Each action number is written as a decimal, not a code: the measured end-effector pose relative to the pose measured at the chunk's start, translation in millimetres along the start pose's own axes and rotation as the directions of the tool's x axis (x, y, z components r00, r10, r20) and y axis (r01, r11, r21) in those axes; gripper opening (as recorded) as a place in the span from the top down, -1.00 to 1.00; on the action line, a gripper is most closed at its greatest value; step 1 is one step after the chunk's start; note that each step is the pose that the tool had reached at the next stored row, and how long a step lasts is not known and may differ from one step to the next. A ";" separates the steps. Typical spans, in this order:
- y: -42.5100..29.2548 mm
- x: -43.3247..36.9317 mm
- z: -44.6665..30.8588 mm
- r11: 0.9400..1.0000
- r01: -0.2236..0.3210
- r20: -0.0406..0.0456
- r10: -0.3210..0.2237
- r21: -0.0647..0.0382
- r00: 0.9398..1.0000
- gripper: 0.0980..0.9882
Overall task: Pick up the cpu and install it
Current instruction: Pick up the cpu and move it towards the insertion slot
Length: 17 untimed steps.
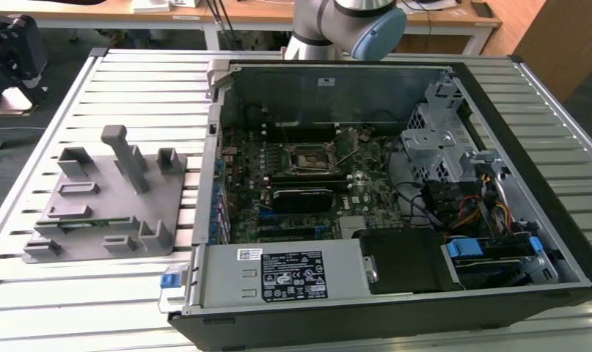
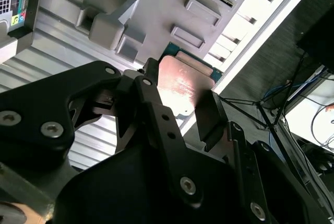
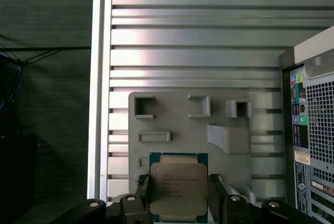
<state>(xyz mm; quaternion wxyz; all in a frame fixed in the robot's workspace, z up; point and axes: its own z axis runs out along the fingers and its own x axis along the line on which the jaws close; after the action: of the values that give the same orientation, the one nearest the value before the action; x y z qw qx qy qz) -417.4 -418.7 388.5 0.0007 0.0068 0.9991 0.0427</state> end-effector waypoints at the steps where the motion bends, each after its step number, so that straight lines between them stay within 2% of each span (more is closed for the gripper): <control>1: 0.1 -1.1 0.0 1.000 0.000 0.000 0.000 0.000 1.000 0.04; 17: 0.3 -19.2 1.8 1.000 0.000 0.000 0.000 0.000 1.000 0.04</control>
<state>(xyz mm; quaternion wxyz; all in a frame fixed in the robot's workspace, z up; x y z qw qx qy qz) -398.2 -418.5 386.8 0.0008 0.0068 0.9991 0.0428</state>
